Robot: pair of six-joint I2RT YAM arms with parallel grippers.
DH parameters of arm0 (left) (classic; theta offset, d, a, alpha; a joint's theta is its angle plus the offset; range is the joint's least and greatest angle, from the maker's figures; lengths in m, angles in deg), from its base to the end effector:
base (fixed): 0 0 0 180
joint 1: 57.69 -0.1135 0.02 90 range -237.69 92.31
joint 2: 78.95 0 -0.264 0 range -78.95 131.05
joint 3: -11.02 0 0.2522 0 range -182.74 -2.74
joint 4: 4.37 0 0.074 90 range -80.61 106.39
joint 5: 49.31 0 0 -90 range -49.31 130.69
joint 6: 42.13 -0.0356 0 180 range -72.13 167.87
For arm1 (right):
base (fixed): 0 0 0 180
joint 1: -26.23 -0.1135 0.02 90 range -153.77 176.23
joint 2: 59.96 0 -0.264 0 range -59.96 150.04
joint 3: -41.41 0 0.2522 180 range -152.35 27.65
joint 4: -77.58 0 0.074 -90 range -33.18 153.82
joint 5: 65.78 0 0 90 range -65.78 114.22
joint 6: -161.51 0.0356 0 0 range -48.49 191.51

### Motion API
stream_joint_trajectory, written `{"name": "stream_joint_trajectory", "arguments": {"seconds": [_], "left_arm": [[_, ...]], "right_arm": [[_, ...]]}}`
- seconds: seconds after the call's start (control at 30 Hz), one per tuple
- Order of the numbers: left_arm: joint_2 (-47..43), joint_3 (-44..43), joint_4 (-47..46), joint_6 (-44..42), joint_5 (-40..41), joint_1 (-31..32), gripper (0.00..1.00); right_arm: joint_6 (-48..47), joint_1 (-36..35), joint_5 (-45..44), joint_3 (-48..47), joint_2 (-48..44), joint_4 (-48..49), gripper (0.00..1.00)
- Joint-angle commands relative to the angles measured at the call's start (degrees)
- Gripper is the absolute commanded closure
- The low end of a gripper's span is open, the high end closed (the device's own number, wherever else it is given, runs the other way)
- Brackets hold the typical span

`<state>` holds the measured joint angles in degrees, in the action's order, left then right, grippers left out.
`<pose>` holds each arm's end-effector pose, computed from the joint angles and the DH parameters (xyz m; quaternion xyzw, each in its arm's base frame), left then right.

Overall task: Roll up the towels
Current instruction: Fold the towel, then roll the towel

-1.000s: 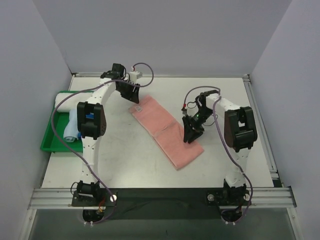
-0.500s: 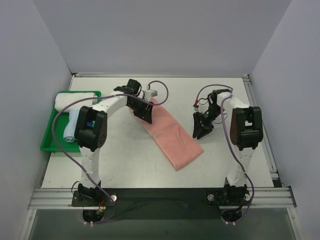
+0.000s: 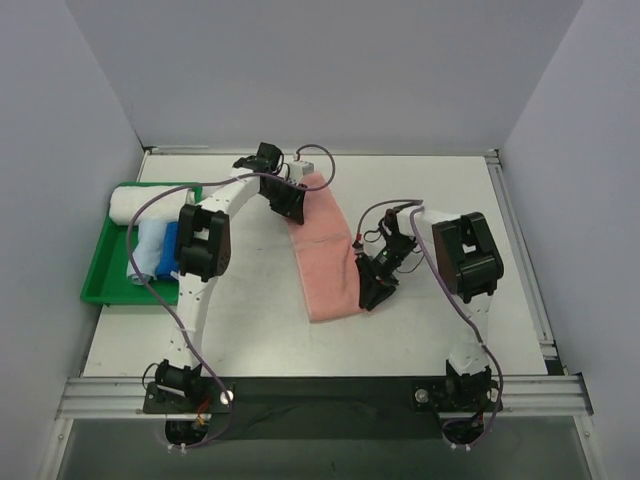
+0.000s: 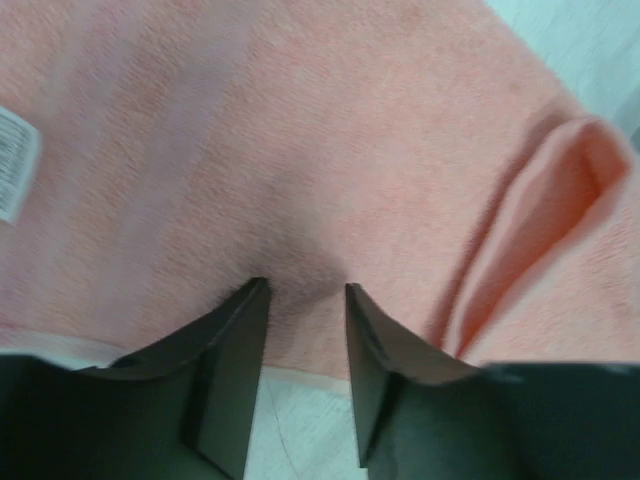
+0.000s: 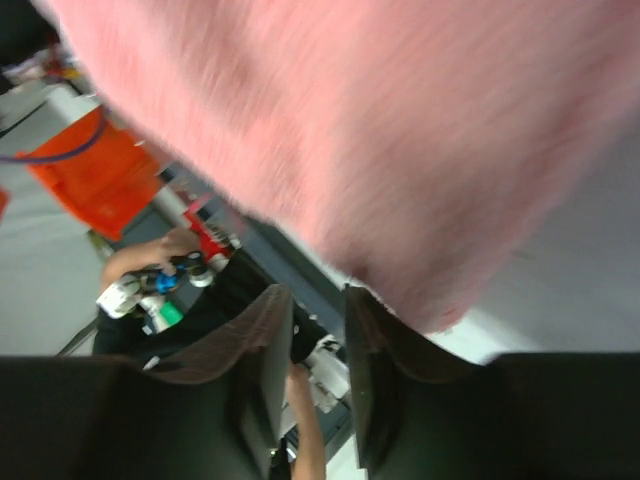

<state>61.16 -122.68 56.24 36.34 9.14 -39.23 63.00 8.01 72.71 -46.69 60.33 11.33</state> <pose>0.4816 -0.1804 0.1586 0.2963 0.8969 -0.2775 0.1752 0.3263 0.1355 0.1106 0.1808 -0.8917 -0.4024 0.1015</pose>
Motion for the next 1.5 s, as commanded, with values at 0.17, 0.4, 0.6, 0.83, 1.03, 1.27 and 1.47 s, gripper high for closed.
{"name": "stream_joint_trajectory", "arguments": {"seconds": [0.17, 0.4, 0.6, 0.83, 1.03, 1.27, 1.47], "left_arm": [[-3.7, -6.7, 6.6, -7.5, -10.7, -1.8, 0.39], [-34.3, 29.9, -16.7, -2.9, -9.7, 0.3, 0.34], [-50.7, 47.5, -17.4, -15.3, 5.9, 12.9, 0.34], [-50.0, 53.5, -17.3, -16.4, 21.4, 30.7, 0.34], [-44.7, 56.8, -21.4, -17.8, 31.1, 38.3, 0.34], [-38.1, 60.2, -25.2, -18.4, 39.8, 42.7, 0.37], [-39.3, 62.3, -23.1, -18.7, 33.7, 42.9, 0.71]], "right_arm": [[0.5, 1.2, 14.5, -2.7, -12.4, -1.5, 0.67], [7.4, 3.1, 1.0, -14.1, -9.6, 6.6, 0.69], [11.6, -1.0, -1.6, -24.9, -1.9, 11.0, 0.68], [15.1, -3.7, -2.4, -31.3, 10.9, 14.8, 0.64], [14.7, -3.8, -5.2, -29.5, 14.5, 15.4, 0.64], [15.0, -3.8, -4.5, -26.9, 14.5, 15.8, 0.65], [14.7, -3.9, -3.7, -23.8, 13.0, 15.8, 0.66]]}}
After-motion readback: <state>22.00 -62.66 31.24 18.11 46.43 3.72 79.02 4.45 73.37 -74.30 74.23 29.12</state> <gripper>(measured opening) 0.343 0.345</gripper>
